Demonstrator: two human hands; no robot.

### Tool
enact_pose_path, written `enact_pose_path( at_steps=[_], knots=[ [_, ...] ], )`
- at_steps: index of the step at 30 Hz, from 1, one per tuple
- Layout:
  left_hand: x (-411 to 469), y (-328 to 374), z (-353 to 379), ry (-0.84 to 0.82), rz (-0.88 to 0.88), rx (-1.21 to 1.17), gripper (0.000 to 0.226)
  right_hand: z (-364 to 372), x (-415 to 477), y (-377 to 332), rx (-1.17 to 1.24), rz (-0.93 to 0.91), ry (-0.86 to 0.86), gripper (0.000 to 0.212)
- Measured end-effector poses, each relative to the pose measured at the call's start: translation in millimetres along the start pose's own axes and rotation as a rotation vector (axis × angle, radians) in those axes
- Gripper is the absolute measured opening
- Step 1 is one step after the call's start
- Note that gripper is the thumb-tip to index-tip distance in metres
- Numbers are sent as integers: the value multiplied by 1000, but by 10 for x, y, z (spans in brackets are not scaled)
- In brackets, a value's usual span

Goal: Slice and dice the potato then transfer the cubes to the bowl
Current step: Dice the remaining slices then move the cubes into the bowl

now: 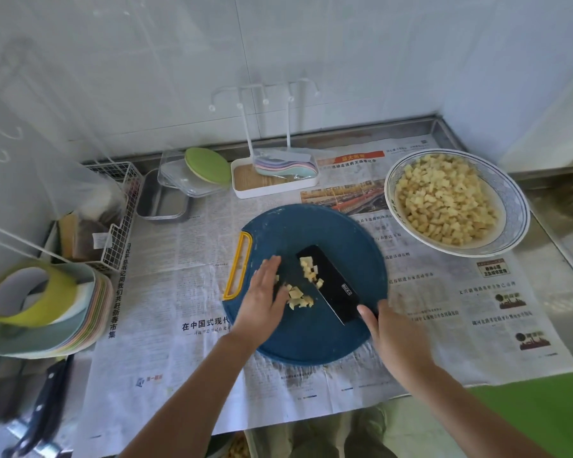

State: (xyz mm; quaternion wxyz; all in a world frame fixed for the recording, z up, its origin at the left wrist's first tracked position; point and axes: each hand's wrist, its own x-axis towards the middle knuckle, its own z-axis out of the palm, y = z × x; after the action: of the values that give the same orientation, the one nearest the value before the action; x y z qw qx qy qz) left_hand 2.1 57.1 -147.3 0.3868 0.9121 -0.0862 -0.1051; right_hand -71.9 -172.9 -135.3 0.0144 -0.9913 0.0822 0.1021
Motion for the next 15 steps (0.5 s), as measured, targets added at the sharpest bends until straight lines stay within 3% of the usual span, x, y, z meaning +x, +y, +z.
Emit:
enact_pose_path(
  at_steps=[6, 12, 15],
  knots=[
    [-135, 139, 278, 99, 1, -2, 53, 108, -373, -168, 66, 20, -81, 45],
    [-137, 201, 485, 188, 33, 106, 83, 136, -544, -577, 110, 59, -182, 38],
    [-111, 198, 506, 212, 15, 122, 82, 128, -574, -737, 138, 41, -203, 38]
  ],
)
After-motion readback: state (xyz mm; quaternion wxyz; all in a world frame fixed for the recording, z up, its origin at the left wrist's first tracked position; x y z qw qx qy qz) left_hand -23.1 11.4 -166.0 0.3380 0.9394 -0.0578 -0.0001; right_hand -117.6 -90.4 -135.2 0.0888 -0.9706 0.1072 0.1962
